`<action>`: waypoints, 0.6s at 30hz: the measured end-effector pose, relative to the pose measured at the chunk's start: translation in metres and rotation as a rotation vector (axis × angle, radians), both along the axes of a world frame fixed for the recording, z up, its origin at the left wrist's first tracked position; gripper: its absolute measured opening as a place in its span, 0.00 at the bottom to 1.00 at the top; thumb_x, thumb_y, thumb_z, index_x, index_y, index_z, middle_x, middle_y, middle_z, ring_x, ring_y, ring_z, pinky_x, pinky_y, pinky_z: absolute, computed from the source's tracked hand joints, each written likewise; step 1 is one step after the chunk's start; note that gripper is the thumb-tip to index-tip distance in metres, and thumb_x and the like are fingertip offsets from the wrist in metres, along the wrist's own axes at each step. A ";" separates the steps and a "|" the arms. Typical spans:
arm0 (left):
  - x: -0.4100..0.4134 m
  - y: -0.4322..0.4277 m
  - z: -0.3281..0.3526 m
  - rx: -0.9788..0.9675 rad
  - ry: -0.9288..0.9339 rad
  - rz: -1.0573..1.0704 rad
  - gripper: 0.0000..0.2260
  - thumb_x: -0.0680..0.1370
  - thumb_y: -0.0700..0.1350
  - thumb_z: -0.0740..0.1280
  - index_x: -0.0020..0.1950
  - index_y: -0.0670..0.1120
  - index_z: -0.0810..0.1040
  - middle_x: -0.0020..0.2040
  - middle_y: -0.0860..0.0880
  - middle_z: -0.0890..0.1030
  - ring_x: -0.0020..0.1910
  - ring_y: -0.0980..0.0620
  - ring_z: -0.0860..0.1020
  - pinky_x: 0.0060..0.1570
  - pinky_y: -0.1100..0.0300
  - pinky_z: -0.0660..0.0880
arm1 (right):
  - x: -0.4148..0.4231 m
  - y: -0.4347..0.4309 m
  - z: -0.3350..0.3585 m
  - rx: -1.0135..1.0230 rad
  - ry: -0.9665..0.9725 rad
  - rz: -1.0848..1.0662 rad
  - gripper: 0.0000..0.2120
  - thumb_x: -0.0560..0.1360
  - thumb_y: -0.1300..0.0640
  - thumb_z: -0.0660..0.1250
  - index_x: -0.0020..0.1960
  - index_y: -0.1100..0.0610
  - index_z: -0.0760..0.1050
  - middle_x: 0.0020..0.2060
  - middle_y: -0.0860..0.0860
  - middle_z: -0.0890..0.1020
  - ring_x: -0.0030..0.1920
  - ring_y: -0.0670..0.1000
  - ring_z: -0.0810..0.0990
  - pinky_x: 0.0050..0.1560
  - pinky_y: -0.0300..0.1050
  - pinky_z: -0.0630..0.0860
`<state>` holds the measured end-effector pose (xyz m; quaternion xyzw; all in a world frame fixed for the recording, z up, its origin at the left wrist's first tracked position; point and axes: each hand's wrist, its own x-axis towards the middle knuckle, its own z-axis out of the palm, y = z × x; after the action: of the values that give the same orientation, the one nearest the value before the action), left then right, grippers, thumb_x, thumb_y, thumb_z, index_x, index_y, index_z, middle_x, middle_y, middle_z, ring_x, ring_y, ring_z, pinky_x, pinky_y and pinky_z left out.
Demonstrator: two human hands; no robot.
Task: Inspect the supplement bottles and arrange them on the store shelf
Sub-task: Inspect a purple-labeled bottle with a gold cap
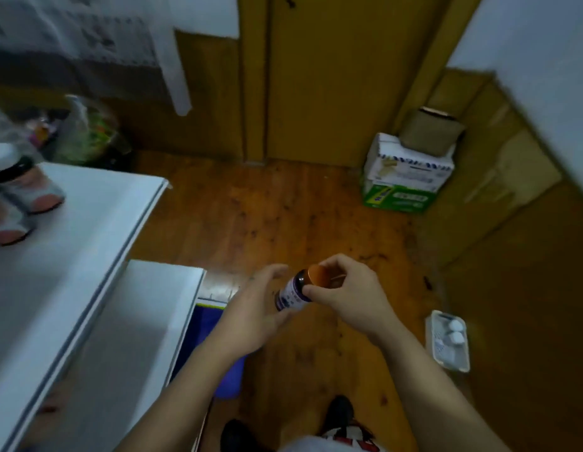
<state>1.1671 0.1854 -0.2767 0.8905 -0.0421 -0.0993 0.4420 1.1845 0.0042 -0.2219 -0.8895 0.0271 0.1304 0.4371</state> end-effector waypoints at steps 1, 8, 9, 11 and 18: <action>0.008 -0.017 -0.001 0.059 0.012 -0.048 0.32 0.72 0.52 0.75 0.72 0.59 0.64 0.69 0.59 0.71 0.67 0.59 0.70 0.61 0.60 0.72 | -0.003 -0.021 -0.006 -0.006 -0.004 -0.047 0.15 0.70 0.50 0.76 0.53 0.49 0.75 0.46 0.41 0.77 0.45 0.41 0.77 0.43 0.35 0.77; 0.050 -0.179 -0.012 0.440 0.046 -0.471 0.32 0.77 0.61 0.65 0.77 0.55 0.58 0.75 0.52 0.63 0.75 0.52 0.59 0.72 0.55 0.61 | -0.023 -0.189 -0.059 -0.106 0.050 -0.419 0.14 0.71 0.48 0.75 0.51 0.48 0.73 0.44 0.43 0.77 0.45 0.46 0.77 0.41 0.44 0.78; 0.055 -0.205 -0.013 0.487 0.055 -0.523 0.32 0.77 0.62 0.64 0.77 0.55 0.57 0.77 0.52 0.61 0.76 0.52 0.57 0.73 0.51 0.58 | -0.026 -0.213 -0.069 -0.122 0.057 -0.470 0.14 0.71 0.47 0.75 0.51 0.47 0.72 0.45 0.44 0.78 0.45 0.47 0.77 0.43 0.47 0.79; 0.062 -0.257 -0.014 0.564 0.074 -0.610 0.31 0.78 0.62 0.62 0.78 0.55 0.55 0.78 0.51 0.58 0.78 0.51 0.52 0.74 0.48 0.54 | -0.036 -0.259 -0.086 -0.131 0.080 -0.579 0.15 0.70 0.46 0.75 0.50 0.46 0.72 0.46 0.44 0.78 0.45 0.48 0.77 0.43 0.49 0.79; 0.082 -0.403 -0.043 0.771 -0.039 -0.846 0.32 0.78 0.66 0.57 0.77 0.50 0.60 0.76 0.48 0.64 0.76 0.47 0.58 0.72 0.44 0.59 | -0.076 -0.387 -0.126 -0.143 0.201 -0.896 0.16 0.71 0.52 0.75 0.54 0.54 0.73 0.50 0.51 0.78 0.50 0.54 0.77 0.42 0.46 0.71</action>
<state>1.2486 -0.2175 -0.3198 0.8947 -0.3637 -0.2594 0.0060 1.1085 -0.3824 -0.3477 -0.8010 0.4599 0.0119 0.3831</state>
